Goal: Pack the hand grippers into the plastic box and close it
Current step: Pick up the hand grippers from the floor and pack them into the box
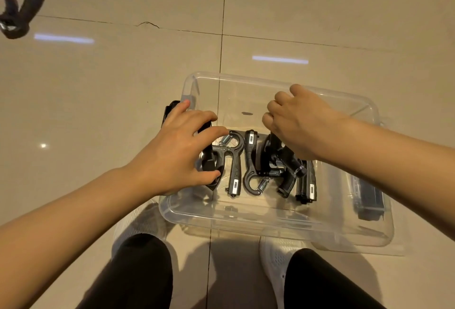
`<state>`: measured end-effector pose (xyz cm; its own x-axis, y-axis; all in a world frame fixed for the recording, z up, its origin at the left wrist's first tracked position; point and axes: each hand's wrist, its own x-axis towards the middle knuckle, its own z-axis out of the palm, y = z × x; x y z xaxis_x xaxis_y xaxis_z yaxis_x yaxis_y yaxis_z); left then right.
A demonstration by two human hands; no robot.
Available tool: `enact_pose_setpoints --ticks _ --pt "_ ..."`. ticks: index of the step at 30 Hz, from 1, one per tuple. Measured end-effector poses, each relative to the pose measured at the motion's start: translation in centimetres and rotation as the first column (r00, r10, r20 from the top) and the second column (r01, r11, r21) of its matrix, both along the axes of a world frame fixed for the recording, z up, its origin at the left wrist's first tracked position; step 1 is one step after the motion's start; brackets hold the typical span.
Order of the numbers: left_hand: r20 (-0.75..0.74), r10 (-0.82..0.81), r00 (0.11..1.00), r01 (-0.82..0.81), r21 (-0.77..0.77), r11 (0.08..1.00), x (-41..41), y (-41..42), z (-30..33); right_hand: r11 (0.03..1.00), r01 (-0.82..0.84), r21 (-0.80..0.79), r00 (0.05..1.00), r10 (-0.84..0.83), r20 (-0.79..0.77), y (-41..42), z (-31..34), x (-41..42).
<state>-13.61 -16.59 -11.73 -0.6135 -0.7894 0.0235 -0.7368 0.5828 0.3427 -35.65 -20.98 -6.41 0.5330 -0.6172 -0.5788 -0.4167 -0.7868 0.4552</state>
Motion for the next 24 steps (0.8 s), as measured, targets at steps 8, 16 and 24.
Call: enact_pose_setpoints --ticks 8,16,24 --pt "0.001 -0.006 1.0 0.006 -0.015 1.0 0.0 -0.1 -0.1 0.966 -0.177 0.189 0.94 0.11 0.322 -0.4 0.0 -1.4" --pt "0.004 -0.007 1.0 0.008 -0.024 1.0 0.0 -0.1 -0.1 0.938 -0.29 0.188 0.892 0.194 0.407 -1.6 -4.5 -1.6" --pt "0.007 -0.01 1.0 0.011 -0.02 1.0 0.1 -0.1 -0.1 0.895 -0.445 0.037 0.872 0.424 0.245 -1.4 -10.3 -2.6"
